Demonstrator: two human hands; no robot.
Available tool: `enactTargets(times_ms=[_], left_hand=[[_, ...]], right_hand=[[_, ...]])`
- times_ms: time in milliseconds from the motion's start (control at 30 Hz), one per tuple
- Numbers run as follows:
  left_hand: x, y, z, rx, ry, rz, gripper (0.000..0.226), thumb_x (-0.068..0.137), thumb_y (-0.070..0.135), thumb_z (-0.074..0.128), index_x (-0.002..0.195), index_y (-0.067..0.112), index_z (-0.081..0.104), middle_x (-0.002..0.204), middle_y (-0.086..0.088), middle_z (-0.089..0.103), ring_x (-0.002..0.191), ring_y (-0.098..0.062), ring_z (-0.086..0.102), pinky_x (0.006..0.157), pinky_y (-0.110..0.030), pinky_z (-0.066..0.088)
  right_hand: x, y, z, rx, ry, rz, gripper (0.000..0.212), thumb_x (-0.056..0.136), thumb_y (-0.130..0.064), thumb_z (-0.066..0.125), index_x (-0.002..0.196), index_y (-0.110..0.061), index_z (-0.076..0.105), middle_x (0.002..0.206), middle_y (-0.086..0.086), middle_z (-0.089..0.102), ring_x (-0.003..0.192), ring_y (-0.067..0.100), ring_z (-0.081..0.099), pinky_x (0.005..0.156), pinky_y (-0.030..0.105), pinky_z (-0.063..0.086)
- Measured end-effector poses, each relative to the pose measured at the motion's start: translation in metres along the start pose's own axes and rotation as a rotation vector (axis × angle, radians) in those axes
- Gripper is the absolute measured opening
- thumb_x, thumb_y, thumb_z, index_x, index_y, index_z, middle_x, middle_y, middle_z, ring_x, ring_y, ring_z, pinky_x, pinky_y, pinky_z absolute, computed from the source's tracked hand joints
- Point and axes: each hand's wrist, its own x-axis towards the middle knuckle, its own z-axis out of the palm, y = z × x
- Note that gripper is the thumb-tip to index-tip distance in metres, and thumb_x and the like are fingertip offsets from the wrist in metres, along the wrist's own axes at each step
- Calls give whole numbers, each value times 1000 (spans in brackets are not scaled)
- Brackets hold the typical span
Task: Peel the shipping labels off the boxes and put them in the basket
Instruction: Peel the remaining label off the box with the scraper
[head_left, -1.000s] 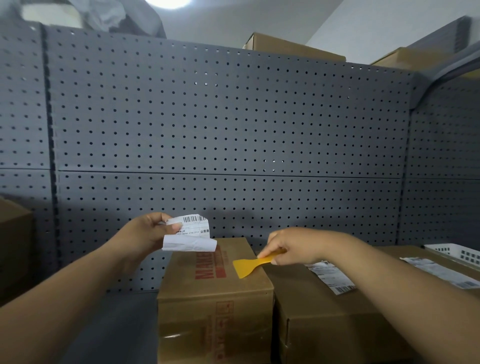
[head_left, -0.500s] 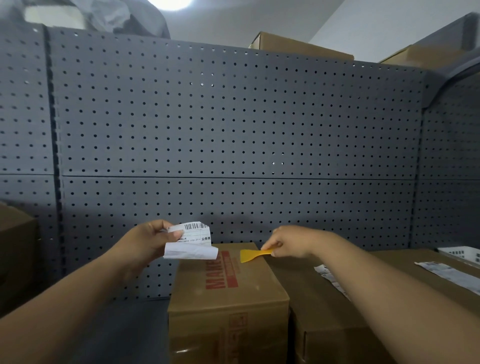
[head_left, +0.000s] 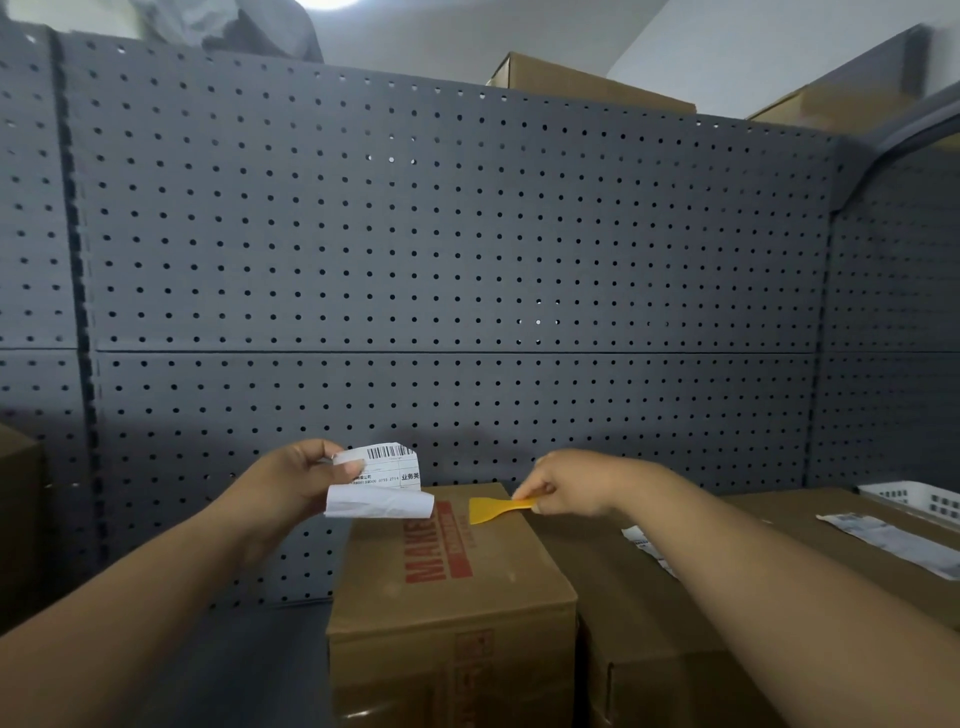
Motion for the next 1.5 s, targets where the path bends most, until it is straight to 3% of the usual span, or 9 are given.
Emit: enactTargets(times_ms=[167, 267, 400, 533, 667, 900, 1100, 1300, 1500], left_hand=[[0, 2, 5, -5, -29, 12, 9, 86, 13, 62, 80, 6, 62, 72, -4, 72, 58, -10, 65, 57, -20, 50], [-1, 3, 7, -4, -33, 12, 11, 86, 13, 62, 77, 8, 63, 70, -4, 71, 63, -16, 61, 67, -27, 48], [-5, 7, 14, 3, -59, 24, 14, 87, 14, 61, 74, 9, 63, 70, -3, 72, 63, -14, 64, 63, -23, 49], [-10, 13, 26, -1, -93, 57, 12, 88, 13, 60, 77, 8, 62, 73, -4, 70, 60, -12, 64, 60, -22, 50], [-16, 18, 45, -14, -129, 83, 12, 88, 11, 59, 77, 7, 61, 68, -3, 71, 56, -9, 66, 52, -16, 52], [-19, 28, 88, 1, -146, 99, 13, 87, 13, 61, 75, 9, 59, 75, -9, 65, 60, -16, 59, 60, -24, 49], [-19, 41, 135, 6, -115, 127, 10, 87, 13, 61, 86, 3, 62, 67, -2, 70, 51, -4, 64, 47, -13, 48], [-23, 55, 196, -3, -83, 142, 9, 86, 16, 62, 83, 8, 63, 80, -8, 67, 75, -20, 57, 75, -29, 44], [-32, 56, 260, -88, -56, 116, 9, 86, 15, 62, 87, 6, 62, 93, -19, 65, 85, -28, 57, 85, -41, 45]], right_hand=[[-1, -6, 0, -40, 11, 8, 28, 93, -21, 49, 115, -25, 65, 107, 8, 61, 97, 31, 57, 84, 43, 48], [-15, 9, -9, -43, 46, 68, 28, 93, -19, 47, 115, -23, 64, 110, 14, 61, 96, 33, 57, 84, 44, 48], [-33, 19, -14, -26, 139, 87, 33, 93, -23, 50, 125, -24, 58, 100, -2, 51, 103, 26, 55, 87, 40, 45], [-51, 26, -15, 2, 195, 96, 32, 93, -22, 51, 123, -25, 60, 99, 3, 55, 98, 30, 57, 84, 45, 47], [-72, 40, -13, 41, 245, 113, 32, 92, -21, 53, 124, -25, 60, 97, -5, 48, 96, 19, 52, 81, 30, 41], [-107, 69, -14, 61, 278, 144, 32, 92, -21, 53, 123, -26, 60, 100, -6, 49, 95, 13, 50, 80, 26, 39], [-138, 107, -23, 47, 281, 152, 32, 93, -21, 51, 123, -25, 59, 102, 0, 51, 96, 21, 53, 84, 35, 45], [-164, 158, -38, 36, 264, 107, 31, 93, -20, 51, 122, -24, 60, 105, 6, 53, 97, 24, 54, 85, 34, 44], [-191, 210, -42, -2, 239, 81, 32, 94, -22, 51, 125, -24, 58, 106, 2, 53, 97, 21, 54, 81, 28, 42]])
